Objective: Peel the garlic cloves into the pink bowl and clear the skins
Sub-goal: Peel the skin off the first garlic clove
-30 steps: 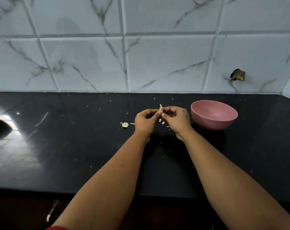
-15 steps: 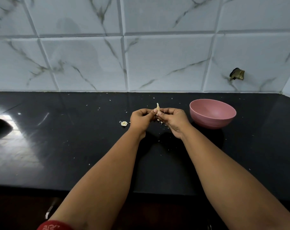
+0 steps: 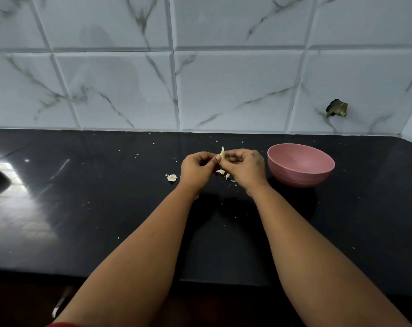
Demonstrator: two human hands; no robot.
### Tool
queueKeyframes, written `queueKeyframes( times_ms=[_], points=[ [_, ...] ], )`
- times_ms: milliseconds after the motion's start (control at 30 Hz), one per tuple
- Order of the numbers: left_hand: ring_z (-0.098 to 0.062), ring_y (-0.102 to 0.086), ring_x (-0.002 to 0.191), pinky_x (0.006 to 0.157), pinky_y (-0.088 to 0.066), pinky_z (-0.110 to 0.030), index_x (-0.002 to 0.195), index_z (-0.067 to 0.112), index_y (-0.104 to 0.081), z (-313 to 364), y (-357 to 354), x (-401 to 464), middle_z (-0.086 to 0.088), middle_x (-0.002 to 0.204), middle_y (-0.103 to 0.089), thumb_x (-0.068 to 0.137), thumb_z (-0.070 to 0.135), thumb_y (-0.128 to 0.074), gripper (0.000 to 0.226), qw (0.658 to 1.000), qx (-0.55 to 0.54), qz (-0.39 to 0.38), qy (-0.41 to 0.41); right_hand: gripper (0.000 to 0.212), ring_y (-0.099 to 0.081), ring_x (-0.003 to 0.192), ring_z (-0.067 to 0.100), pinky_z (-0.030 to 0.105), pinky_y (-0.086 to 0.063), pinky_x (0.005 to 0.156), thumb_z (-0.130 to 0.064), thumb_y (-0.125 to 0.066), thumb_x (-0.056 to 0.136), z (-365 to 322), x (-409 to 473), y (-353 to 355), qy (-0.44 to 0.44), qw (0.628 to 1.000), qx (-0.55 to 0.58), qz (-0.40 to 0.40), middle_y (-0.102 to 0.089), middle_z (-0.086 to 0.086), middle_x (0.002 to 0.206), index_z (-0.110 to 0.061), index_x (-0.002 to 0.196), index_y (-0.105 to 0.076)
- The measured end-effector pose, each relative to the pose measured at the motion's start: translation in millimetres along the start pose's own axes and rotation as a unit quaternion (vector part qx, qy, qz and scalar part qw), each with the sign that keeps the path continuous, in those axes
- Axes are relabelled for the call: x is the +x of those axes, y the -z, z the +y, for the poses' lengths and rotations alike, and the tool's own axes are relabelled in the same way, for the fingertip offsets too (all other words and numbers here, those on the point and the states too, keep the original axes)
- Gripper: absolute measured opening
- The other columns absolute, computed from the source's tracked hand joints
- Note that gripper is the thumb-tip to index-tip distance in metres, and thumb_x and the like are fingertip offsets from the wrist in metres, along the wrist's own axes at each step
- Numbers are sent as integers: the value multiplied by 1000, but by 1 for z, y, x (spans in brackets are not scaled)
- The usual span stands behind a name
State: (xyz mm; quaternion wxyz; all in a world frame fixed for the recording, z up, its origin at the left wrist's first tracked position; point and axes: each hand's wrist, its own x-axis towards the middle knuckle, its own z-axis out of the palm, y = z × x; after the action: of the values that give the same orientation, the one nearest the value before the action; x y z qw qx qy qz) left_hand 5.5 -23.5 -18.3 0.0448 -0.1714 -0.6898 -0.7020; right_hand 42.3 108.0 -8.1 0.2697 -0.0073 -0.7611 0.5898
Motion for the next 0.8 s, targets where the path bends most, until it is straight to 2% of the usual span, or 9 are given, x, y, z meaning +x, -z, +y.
queueKeyframes(
  times_ms=[100,200,267,333,400,533,633,700,800],
  points=[
    [-22,-74,87,84,-59,-34,90,12,-76,-3,-1,0,-8,86,-76,92,14,-68,8,1000,2,-19,-2,12,-69,64,6,18,-53,59,-14,-82,71,3,0,2,-29,999,16,1,-73,-4,67,-23,75,-76],
    [-19,-74,84,80,-59,-31,86,17,-77,-3,-2,-1,-3,82,-77,89,22,-73,7,999,31,-16,-17,12,-69,65,9,21,-54,60,-9,-80,70,4,-2,1,-47,999,18,11,-73,-1,68,-18,74,-75],
    [-24,-74,84,77,-60,-31,85,15,-77,-3,-2,-1,-6,81,-76,88,22,-74,8,999,31,-8,-9,11,-73,73,16,27,-57,66,-7,-81,72,6,-3,2,-59,997,41,-12,-75,4,74,-16,79,-77],
    [-27,-73,83,68,-57,-26,86,12,-76,-3,-2,-3,-9,80,-76,90,21,-71,11,999,35,-3,-4,10,-74,80,24,32,-60,73,-10,-82,74,7,-5,3,-69,995,65,-33,-75,7,79,-14,82,-78],
    [-22,-74,81,61,-50,-20,86,14,-75,-2,-2,-3,-5,78,-75,91,23,-69,11,997,81,2,-17,8,-74,79,25,33,-60,74,-11,-83,74,6,-5,2,-78,994,71,-24,-75,7,78,-13,80,-77],
    [-9,-70,74,67,-52,-18,88,13,-74,1,-5,-5,3,75,-73,93,24,-66,14,981,180,25,-71,10,-72,67,13,23,-55,61,-9,-79,73,3,-5,-4,-84,994,73,12,-74,2,70,-18,71,-75],
    [2,-64,67,63,-46,-8,87,19,-71,3,-6,-5,10,73,-70,94,24,-65,11,975,202,46,-82,8,-72,72,15,21,-53,63,-7,-79,76,2,-5,-2,-88,989,116,-9,-75,6,78,-13,79,-77],
    [-1,-66,70,66,-49,-13,86,19,-71,4,-6,-6,8,75,-71,94,22,-64,11,975,201,43,-82,9,-72,73,14,20,-54,63,-5,-79,76,1,-7,0,-92,987,131,-21,-76,6,79,-12,81,-77],
    [-13,-69,76,75,-55,-28,87,15,-72,3,-7,-8,2,77,-73,94,19,-64,11,975,202,36,-86,10,-70,67,10,21,-53,61,-8,-80,73,1,-7,-3,-97,990,99,5,-75,2,73,-17,72,-76]
  ],
)
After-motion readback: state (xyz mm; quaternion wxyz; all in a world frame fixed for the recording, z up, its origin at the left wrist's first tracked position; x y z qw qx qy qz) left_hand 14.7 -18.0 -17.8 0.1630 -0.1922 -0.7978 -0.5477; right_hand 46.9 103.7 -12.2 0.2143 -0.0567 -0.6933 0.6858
